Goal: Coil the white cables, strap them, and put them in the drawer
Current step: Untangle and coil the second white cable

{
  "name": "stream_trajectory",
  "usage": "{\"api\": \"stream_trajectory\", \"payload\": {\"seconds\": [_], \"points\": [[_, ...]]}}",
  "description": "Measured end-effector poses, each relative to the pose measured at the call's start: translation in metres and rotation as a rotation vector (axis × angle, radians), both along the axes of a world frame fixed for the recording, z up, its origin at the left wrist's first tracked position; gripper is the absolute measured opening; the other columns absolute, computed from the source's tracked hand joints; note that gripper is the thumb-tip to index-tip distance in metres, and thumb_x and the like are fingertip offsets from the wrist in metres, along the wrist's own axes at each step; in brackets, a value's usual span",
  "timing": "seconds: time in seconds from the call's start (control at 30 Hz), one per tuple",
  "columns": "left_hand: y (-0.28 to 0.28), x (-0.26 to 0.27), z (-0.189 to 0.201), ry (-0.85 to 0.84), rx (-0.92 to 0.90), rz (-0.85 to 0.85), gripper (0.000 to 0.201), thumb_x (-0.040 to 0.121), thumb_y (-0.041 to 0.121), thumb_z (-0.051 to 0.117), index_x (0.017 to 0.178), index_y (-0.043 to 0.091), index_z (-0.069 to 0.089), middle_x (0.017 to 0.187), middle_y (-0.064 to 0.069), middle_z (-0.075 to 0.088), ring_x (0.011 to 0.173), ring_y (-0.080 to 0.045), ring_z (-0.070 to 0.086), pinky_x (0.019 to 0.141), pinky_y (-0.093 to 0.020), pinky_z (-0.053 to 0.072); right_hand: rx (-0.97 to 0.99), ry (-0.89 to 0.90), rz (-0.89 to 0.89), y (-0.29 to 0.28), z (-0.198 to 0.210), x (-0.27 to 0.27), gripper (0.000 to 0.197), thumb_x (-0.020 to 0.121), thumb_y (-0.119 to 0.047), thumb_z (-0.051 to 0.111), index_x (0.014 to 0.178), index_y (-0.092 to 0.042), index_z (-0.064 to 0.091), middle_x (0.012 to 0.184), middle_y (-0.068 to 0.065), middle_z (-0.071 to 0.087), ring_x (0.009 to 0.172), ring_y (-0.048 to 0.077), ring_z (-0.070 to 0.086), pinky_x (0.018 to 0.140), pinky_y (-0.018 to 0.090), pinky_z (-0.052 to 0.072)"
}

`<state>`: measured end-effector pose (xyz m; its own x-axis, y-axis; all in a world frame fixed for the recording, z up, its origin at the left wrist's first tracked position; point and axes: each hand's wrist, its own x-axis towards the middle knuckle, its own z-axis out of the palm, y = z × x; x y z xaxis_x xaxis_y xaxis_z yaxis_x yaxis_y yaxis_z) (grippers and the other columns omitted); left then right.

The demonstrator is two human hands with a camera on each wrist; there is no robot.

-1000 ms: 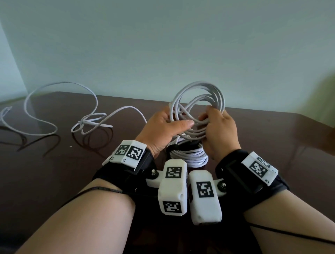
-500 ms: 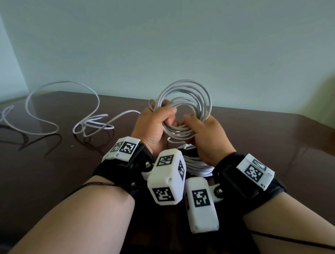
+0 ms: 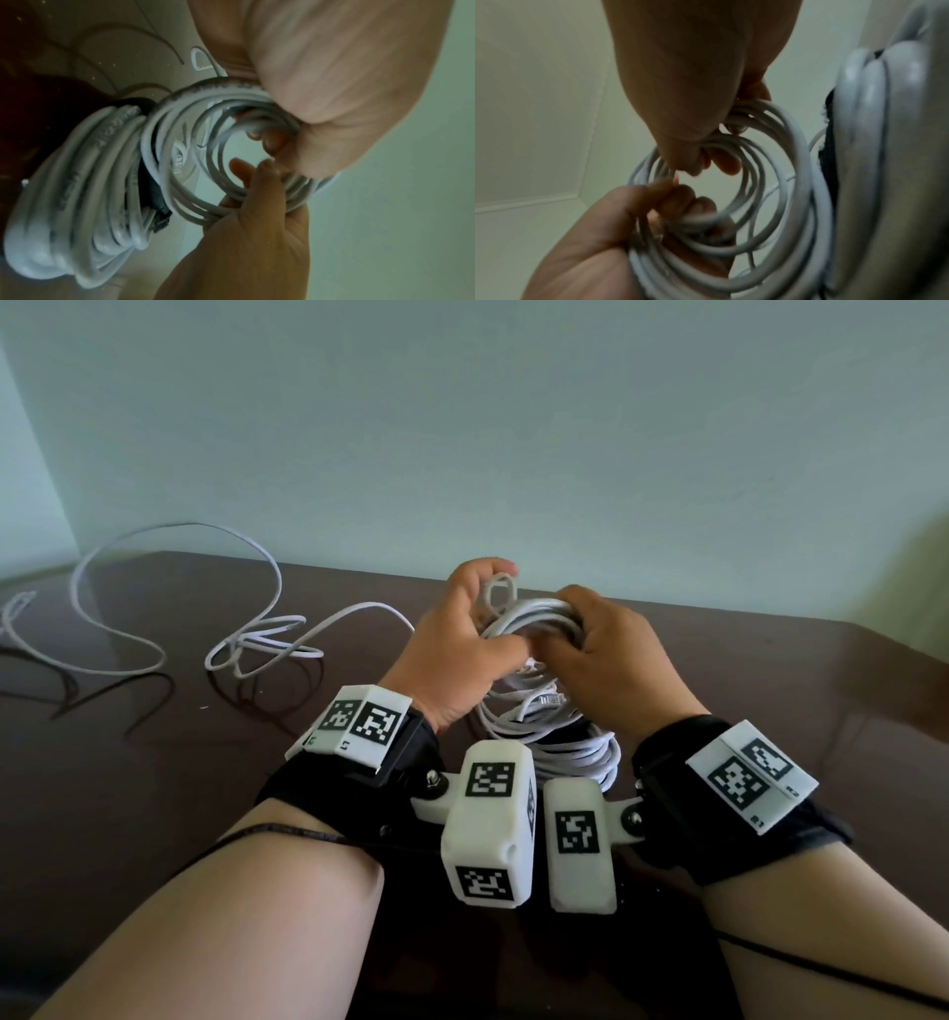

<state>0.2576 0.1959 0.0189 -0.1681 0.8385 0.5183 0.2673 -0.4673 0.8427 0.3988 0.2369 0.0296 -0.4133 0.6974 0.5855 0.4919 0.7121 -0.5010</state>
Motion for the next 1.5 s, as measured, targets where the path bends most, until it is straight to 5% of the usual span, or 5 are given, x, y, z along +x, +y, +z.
{"api": "stream_trajectory", "payload": {"seconds": [0.53, 0.67, 0.87, 1.23, 1.5], "points": [[0.002, -0.003, -0.002, -0.015, -0.072, 0.012, 0.049, 0.057, 0.044, 0.078, 0.099, 0.022, 0.065, 0.091, 0.002, 0.073, 0.086, -0.014, 0.07, 0.083, -0.032, 0.055, -0.587, 0.759, 0.094, -0.005, -0.005, -0.01, 0.025, 0.098, -0.026, 0.045, 0.079, -0.012, 0.054, 0.064, 0.003, 0.061, 0.056, 0.019, 0.056, 0.051, 0.03, 0.046], [0.001, 0.0, -0.003, -0.066, -0.022, 0.057, 0.045, 0.067, 0.033, 0.077, 0.103, 0.009, 0.065, 0.094, -0.009, 0.073, 0.09, -0.023, 0.07, 0.087, -0.043, 0.055, -0.697, 0.824, 0.236, -0.009, -0.006, -0.017, 0.022, 0.1, -0.02, 0.042, 0.098, -0.004, 0.057, 0.091, 0.023, 0.069, 0.085, 0.04, 0.066, 0.079, 0.054, 0.052], [0.002, 0.0, -0.003, -0.221, 0.02, 0.137, 0.025, 0.078, 0.017, 0.067, 0.096, 0.0, 0.064, 0.084, -0.015, 0.071, 0.079, -0.026, 0.069, 0.081, -0.041, 0.057, -0.7, 0.666, 0.275, -0.009, -0.005, -0.016, 0.015, 0.097, -0.02, 0.05, 0.102, -0.006, 0.056, 0.089, 0.011, 0.069, 0.07, 0.017, 0.07, 0.058, 0.031, 0.056], [0.003, -0.007, 0.001, 0.267, -0.017, 0.324, 0.015, 0.092, 0.011, 0.049, 0.094, 0.014, 0.063, 0.068, 0.004, 0.058, 0.059, -0.009, 0.052, 0.05, -0.014, 0.035, 0.135, 0.26, -0.052, -0.001, -0.005, -0.003, 0.103, 0.067, -0.021, 0.076, 0.148, -0.022, 0.013, 0.138, -0.007, 0.024, 0.135, 0.017, 0.024, 0.116, 0.043, 0.021], [-0.004, 0.001, 0.004, 0.483, 0.006, 0.241, 0.016, 0.089, 0.012, 0.053, 0.098, 0.02, 0.063, 0.075, 0.01, 0.06, 0.074, -0.013, 0.058, 0.066, -0.02, 0.042, 0.246, -0.171, -0.194, -0.001, 0.002, -0.003, 0.066, 0.076, -0.024, 0.068, 0.135, -0.033, 0.043, 0.153, -0.005, 0.028, 0.141, 0.022, 0.013, 0.107, 0.041, 0.019]]}}
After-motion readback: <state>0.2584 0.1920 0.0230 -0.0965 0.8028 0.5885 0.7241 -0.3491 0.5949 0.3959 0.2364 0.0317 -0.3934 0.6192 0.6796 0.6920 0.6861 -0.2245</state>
